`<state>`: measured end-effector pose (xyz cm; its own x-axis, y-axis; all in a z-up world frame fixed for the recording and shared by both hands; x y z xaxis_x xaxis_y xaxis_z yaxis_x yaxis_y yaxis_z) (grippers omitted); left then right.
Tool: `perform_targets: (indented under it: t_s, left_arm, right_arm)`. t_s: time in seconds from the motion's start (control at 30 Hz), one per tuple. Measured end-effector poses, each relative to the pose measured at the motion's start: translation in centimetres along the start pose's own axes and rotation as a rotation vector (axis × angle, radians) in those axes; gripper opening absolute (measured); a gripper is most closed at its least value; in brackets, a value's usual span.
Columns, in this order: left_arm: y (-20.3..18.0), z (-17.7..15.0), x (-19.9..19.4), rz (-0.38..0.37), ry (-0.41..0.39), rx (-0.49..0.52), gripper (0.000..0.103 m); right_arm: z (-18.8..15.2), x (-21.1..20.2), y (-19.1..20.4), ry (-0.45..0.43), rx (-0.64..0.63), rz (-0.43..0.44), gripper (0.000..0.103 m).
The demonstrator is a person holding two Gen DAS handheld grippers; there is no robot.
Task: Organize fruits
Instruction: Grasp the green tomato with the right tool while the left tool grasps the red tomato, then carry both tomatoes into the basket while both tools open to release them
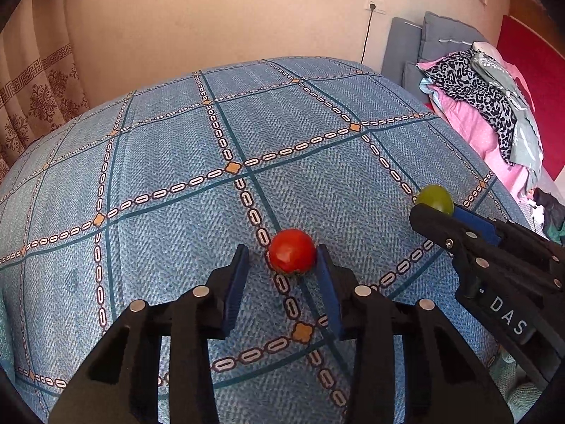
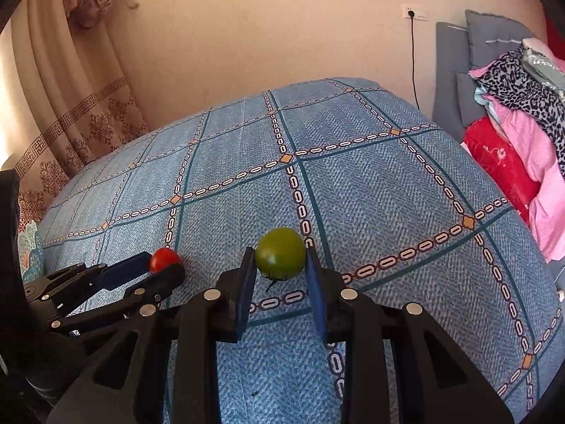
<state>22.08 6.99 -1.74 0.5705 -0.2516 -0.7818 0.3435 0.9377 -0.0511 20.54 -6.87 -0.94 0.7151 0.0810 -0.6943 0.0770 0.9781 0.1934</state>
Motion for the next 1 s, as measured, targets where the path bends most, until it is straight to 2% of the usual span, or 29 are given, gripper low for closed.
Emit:
perform_targets:
  t_s: [0.07,0.33,1.0]
  left_arm:
    - [-0.1,0.0,0.3,0.006,-0.005,-0.001,0.027]
    - [1.3,-0.6,-0.6,0.012,-0.022,-0.048,0.027]
    - [8.5,-2.1,-10.0,0.186,-0.17,-0.166,0.027]
  right_arm:
    - [-0.1,0.0,-0.1,-0.001,-0.002,0.001,0.028]
    - [-0.1,-0.2,-0.2,-0.014,0.005,0.027,0.028]
    - [-0.8,-2.1,4.7,-0.031,-0.06,0.163,0.028]
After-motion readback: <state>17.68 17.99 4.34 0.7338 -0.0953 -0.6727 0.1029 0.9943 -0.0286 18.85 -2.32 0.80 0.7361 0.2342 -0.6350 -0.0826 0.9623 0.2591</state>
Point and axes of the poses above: each gripper's, at about its wrist camera, not at the fingertips, and x roughly the way its jaws point, y to its left, z to its top, the point moved 5 cm from there along x, roughly the way its jaws point, and after that the axes turned 1 degree about -x, right-handed, at the moved point
